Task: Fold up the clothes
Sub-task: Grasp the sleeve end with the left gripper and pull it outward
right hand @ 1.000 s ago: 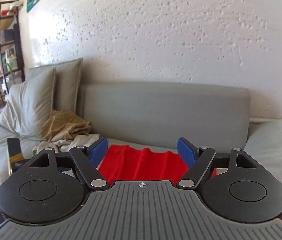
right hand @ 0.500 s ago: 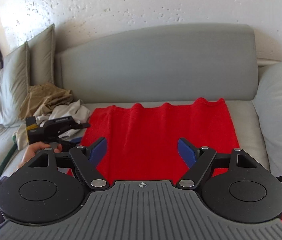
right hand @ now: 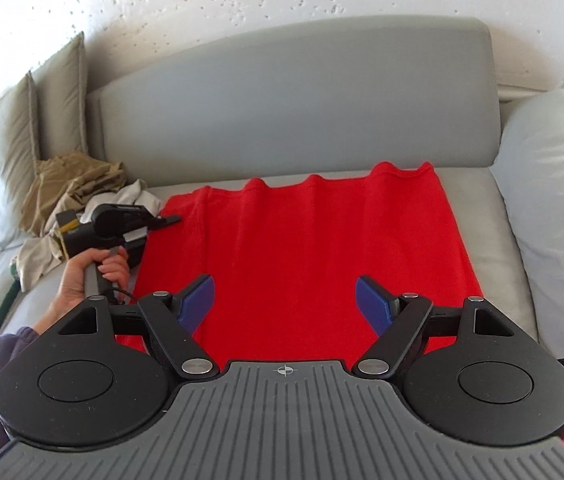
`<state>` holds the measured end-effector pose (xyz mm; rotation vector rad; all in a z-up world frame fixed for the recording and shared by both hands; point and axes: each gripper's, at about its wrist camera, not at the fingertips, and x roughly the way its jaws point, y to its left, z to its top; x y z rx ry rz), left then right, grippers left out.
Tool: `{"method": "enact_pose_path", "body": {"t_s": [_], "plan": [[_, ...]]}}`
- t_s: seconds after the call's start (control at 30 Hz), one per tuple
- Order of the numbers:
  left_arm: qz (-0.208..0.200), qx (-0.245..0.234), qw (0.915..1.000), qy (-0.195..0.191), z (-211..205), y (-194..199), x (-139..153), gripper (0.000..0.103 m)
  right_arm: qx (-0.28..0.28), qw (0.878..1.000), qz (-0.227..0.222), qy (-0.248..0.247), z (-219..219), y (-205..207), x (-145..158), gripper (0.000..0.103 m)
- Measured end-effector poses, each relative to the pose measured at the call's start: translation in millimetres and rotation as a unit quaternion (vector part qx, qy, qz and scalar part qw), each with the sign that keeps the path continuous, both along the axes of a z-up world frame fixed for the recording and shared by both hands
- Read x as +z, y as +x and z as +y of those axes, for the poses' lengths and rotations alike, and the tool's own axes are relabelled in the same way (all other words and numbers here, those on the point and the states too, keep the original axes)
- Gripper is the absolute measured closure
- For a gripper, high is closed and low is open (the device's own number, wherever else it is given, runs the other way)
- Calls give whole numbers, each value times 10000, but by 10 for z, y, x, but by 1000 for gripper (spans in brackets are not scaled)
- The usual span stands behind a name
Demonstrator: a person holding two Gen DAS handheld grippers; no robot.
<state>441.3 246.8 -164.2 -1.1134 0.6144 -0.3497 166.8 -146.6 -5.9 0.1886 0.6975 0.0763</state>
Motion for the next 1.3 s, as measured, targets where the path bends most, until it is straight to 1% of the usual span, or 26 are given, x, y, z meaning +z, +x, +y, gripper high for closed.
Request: {"method": "enact_pose_path", "body": {"t_s": [0.07,0.17,0.2,0.27,0.3,0.33,0.37,0.4,0.5,0.53,0.63,0.73,0.87,0.9,0.97,1.03,1.1,1.13,1.23,1.3], "plan": [[-279,36,9993,238,-3,-90,171,103,109,9996,-140,-197,65,-108,106,24],[-697,90,9957,595,-7,-225,428,103,243,9980,-328,-482,150,-276,253,24],[-832,129,9943,658,9,-297,524,103,257,9978,-358,-505,163,-325,284,24],[-1089,268,9918,619,92,-522,744,103,285,9972,-418,-551,190,-424,346,24],[-1203,351,9899,656,134,-643,856,103,294,9970,-450,-563,201,-472,378,24],[-1294,454,9875,777,178,-776,971,103,270,9971,-490,-516,201,-513,411,24],[-1371,569,9841,977,224,-913,1083,103,246,9972,-531,-470,201,-553,444,24],[-1426,700,9788,1293,273,-1056,1193,103,220,9973,-574,-412,199,-592,478,24],[-1624,1062,9584,2093,446,-1415,1415,103,105,9973,-730,-36,155,-687,594,24],[-1691,1170,9526,2241,525,-1516,1461,103,70,9970,-769,92,139,-709,622,24],[-1884,1457,9458,2206,834,-1754,1515,103,-30,9954,-857,422,106,-764,688,24],[-1955,1734,9457,1935,1094,-1873,1525,103,-76,9950,-765,634,123,-746,692,24],[-2078,1967,9492,1305,1422,-1989,1494,103,-113,9942,-574,899,161,-696,678,24],[-2081,2019,9490,1242,1482,-2006,1492,103,-122,9939,-531,961,173,-682,675,24],[-1998,2074,9497,1231,1602,-1958,1402,103,-138,9933,-497,1033,225,-638,669,24],[-1745,2076,9552,1188,1699,-1874,1215,103,-116,9936,-460,1026,301,-586,649,24],[-1399,2050,9623,1113,1780,-1761,969,103,-70,9941,-411,999,389,-533,619,24],[-1253,2016,9646,1145,1803,-1711,854,103,-23,9945,-367,979,441,-506,596,24],[-866,1882,9690,1346,1846,-1563,548,103,141,9956,-209,907,576,-439,507,24],[-667,1881,9707,1336,1880,-1520,355,103,228,9960,-135,851,637,-414,458,24]]}}
